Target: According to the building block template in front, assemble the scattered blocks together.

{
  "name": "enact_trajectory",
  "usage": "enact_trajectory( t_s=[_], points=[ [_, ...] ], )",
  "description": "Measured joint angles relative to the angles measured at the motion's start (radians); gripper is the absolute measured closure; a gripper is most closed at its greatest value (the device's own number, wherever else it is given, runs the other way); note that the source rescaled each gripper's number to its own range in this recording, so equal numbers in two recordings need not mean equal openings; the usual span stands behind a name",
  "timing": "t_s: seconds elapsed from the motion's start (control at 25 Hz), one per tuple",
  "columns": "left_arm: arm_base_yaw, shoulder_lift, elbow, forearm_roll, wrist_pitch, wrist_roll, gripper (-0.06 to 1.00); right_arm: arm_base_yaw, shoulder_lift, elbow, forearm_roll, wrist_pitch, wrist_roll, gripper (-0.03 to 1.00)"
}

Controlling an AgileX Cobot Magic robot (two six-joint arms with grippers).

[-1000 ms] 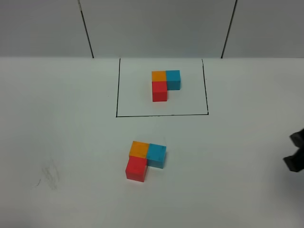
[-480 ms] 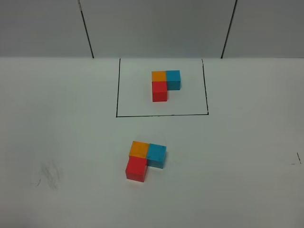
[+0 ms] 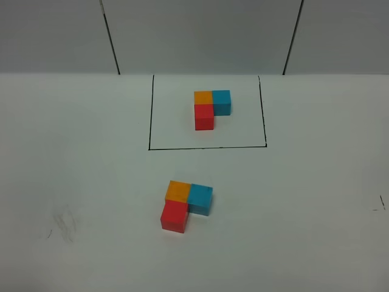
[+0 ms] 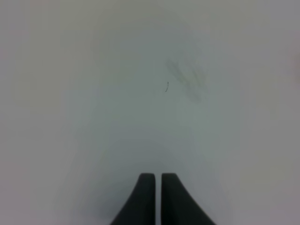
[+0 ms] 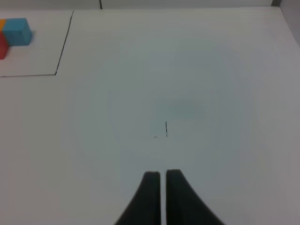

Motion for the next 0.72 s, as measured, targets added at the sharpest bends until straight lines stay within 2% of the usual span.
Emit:
enact_trajectory(
  t_s=[0.72],
  points=[
    [0.0, 0.0, 0.0, 0.0, 0.0, 0.0, 0.94, 0.0, -0.024, 0.026, -0.074, 0.033, 0.094, 0.97]
  ],
)
